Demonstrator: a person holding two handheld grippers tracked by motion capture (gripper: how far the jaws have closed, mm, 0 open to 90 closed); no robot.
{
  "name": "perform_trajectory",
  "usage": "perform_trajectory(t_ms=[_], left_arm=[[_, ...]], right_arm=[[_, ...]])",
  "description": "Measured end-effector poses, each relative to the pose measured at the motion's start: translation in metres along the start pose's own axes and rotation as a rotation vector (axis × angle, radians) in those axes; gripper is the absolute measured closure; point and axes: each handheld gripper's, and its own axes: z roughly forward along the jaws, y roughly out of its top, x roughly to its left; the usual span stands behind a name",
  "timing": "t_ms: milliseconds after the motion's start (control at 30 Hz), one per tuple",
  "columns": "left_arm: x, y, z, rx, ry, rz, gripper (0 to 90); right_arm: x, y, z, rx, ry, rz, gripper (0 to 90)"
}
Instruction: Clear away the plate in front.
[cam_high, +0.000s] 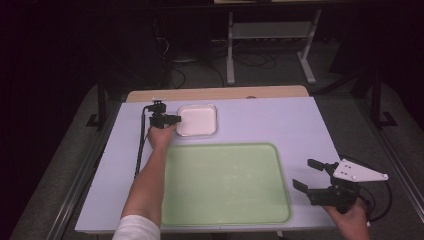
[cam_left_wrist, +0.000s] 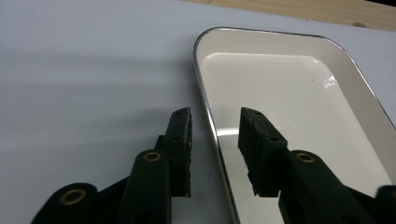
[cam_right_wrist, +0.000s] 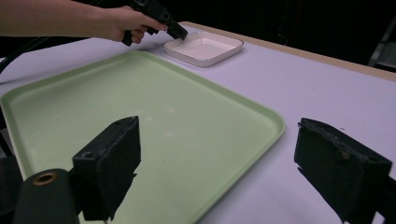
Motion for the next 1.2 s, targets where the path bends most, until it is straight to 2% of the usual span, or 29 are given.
perform_trajectory(t_ms=[267,600,733,800,900,933,1200], left_arm=[[-0.005,-0.002,0.004,0.024,0.045,0.016,75.3],[-0.010,-0.002,0.004,0.040,0.068,0.007,83.7],[-0.008,-0.002,0.004,0.043,0.057,-0.025,84.6],[-0.006,-0.002,0.004,0.041,0.053,-0.054,86.5],[-0.004,-0.002,0.003,0.032,0.045,-0.113,87.8],[-0.001,-0.001,0.002,0.018,0.021,-0.153,88.7],[0.002,0.000,-0.002,0.007,0.021,-0.169,88.6]], right_arm=[[0.000,0.000,0.000,-0.001,0.001,-0.001,13.8],[0.000,0.000,0.000,-0.002,0.001,-0.002,13.8],[0.000,0.000,0.000,-0.001,0.001,-0.002,13.8],[0.000,0.000,0.000,-0.001,0.001,-0.002,13.8],[0.000,0.000,0.000,0.001,0.001,0.002,13.8],[0.000,-0.001,0.000,0.000,0.000,0.000,13.8],[0.000,-0.001,-0.001,0.001,-0.002,0.001,13.8]])
